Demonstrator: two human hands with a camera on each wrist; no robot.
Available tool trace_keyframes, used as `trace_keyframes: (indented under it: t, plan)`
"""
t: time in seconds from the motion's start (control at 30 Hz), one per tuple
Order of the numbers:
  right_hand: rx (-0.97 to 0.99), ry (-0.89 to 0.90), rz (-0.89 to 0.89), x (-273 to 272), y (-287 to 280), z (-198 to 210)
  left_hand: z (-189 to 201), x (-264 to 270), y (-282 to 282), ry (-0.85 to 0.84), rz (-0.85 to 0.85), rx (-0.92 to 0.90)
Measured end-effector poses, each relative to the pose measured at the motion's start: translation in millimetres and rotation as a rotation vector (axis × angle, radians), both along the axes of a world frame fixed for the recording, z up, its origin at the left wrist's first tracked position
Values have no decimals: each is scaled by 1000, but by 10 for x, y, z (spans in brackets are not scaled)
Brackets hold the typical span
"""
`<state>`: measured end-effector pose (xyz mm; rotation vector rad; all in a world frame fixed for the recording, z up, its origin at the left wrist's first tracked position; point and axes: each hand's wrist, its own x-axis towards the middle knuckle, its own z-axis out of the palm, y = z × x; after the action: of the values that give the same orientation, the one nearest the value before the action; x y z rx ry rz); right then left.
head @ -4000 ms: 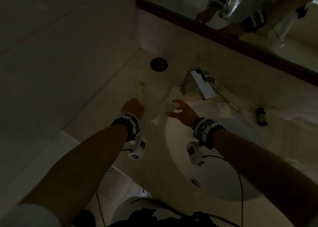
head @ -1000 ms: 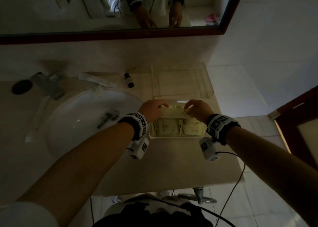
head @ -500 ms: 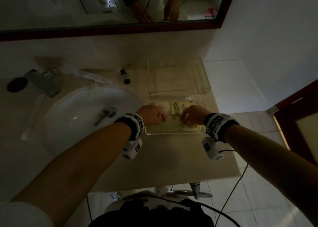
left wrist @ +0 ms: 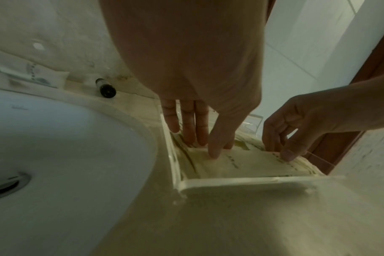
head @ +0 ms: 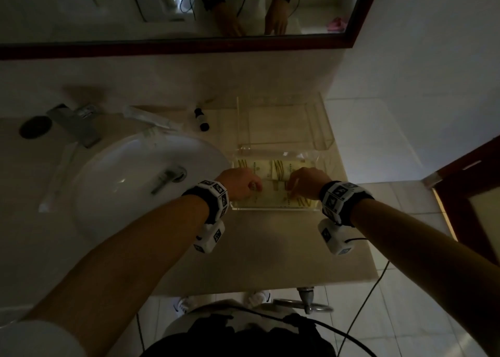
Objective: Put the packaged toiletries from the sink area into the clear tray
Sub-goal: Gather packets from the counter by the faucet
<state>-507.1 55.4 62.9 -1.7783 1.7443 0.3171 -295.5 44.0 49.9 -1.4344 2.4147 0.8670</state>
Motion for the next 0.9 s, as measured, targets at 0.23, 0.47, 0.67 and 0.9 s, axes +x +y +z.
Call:
trace_keyframes:
  t: [0.23,0.47,0.67,0.9]
  plan:
    - [-60,-49,-31,98,-47,33,-37,100,13,125,129,-54]
    - [-177,-204,-113,560,-210,128,92,605,-107,242,342,-99]
    - [-200,-307,-116,1159,-388,219,205,1210,-188,259,469,-130]
    - [-147,-355,-95,1793,-548,232,188,1874,-187,296,619,-132]
